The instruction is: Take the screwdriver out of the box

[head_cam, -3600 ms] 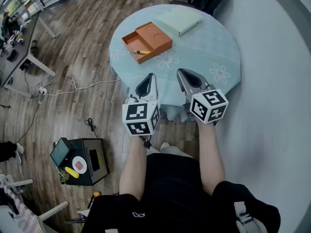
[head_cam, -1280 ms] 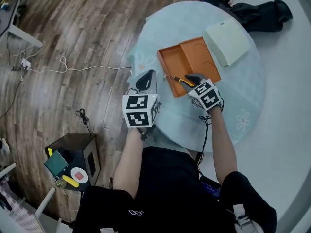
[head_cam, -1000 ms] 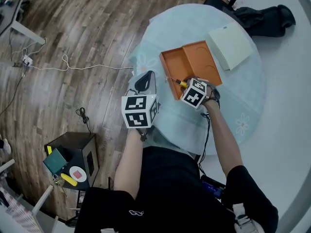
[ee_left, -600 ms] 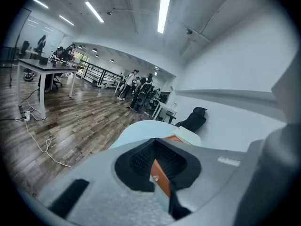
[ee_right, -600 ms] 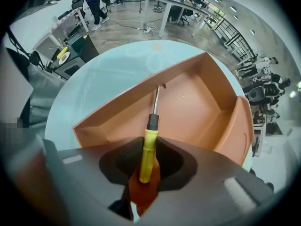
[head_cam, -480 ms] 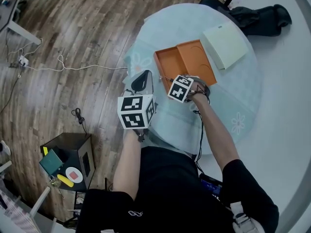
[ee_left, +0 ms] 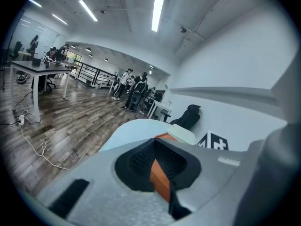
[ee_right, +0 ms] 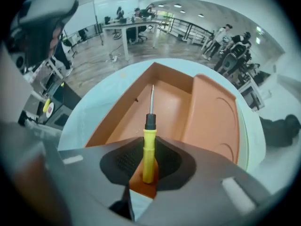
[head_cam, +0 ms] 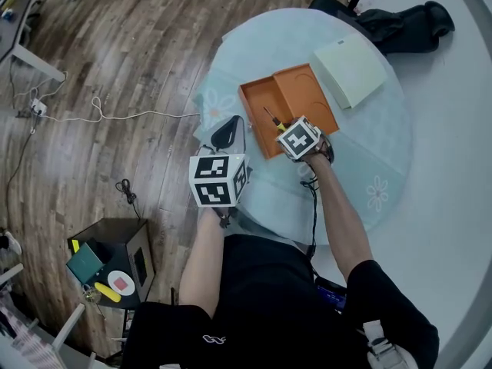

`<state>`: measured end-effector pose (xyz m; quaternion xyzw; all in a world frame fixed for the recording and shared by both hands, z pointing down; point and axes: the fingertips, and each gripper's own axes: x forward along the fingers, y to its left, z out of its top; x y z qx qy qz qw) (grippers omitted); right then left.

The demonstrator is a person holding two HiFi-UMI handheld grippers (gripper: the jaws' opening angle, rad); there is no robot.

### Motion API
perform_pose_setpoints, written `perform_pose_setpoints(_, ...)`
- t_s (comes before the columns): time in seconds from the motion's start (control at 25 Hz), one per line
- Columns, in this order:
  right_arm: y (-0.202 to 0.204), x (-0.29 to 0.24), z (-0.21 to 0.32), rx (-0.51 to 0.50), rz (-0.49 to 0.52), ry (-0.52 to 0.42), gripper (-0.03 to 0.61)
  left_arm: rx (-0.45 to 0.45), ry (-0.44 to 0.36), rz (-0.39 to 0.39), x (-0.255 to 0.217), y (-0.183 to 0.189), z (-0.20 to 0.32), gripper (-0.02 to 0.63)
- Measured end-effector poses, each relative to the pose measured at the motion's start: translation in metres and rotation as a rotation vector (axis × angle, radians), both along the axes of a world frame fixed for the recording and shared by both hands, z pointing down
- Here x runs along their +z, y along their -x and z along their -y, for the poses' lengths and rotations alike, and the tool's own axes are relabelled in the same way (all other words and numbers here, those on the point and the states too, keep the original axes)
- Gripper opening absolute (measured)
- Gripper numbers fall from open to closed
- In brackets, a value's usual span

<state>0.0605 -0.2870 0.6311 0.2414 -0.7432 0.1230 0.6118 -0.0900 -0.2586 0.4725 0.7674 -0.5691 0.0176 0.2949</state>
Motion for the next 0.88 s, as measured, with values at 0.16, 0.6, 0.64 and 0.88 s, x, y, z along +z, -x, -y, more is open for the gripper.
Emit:
perform_pose_setpoints(0.16,-0.003,-0.036,0.009,0.17,0.218,-0.067,0.089,0.023,-0.013,0.01,-0.006,-0.008,0.004,0.002)
perform_pose_setpoints(0.6,-0.004,-0.211,0.028,0.395,0.823,-0.479,0.089,0.151,-0.099,0.013,-0.045,-0.059,0.017,0.002)
perform_pose_setpoints(0.64,-0.006,-0.223,0.026,0.4,0.857,-0.509,0.089,0.16,-0.108,0.015,-0.049,-0.062,0.018,0.002)
perform_pose_setpoints(0.88,-0.038,-0.285,0.016,0.472,1.108,-0.637,0.089,0.197,-0.187,0.087,-0.085,-0.074,0.02,0.002)
